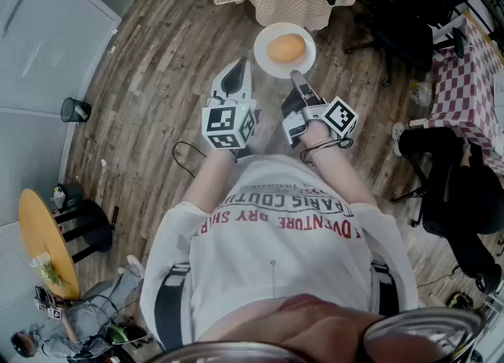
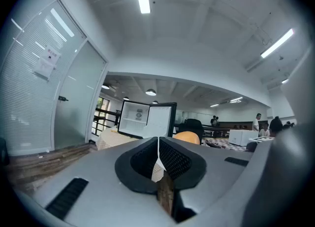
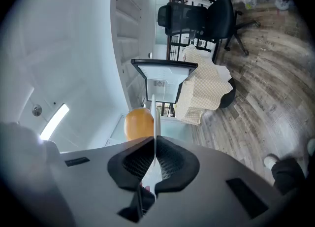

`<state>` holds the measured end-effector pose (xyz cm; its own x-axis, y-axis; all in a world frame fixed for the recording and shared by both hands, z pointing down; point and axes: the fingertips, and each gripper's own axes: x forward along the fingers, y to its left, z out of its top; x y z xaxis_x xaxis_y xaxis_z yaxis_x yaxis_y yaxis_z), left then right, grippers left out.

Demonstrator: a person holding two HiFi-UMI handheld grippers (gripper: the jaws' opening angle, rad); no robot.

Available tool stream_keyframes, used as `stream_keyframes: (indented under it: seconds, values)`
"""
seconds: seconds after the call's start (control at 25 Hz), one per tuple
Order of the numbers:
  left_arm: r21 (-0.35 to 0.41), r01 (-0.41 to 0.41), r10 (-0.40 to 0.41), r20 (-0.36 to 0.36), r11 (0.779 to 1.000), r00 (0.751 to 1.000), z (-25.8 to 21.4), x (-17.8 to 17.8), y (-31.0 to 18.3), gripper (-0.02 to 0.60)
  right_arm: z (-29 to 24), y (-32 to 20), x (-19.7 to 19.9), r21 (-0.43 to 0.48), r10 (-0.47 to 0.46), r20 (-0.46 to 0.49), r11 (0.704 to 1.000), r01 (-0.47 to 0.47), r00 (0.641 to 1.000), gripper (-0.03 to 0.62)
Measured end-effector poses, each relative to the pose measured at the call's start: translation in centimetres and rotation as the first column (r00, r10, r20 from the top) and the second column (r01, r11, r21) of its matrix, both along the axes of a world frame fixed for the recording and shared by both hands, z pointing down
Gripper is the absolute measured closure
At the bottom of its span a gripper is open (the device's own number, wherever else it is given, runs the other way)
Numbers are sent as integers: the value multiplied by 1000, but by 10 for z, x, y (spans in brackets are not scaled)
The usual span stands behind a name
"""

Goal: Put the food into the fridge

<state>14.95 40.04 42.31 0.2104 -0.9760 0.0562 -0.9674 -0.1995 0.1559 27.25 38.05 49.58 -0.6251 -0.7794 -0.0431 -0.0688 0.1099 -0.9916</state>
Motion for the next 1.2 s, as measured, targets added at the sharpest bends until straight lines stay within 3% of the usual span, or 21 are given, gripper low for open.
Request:
stream_keyframes:
  seconds: [0.88,1.2]
  values:
    - [-30,-2,2,0,1000,1000,12,-1,-4,554,3,-5,1,21,2,-26,1000,-1,1000,560]
    - [-59,-14,13,-11,998,1000,19,-30,-56,554,8,-51,-27,8,5,-33,1000,-5,999,562]
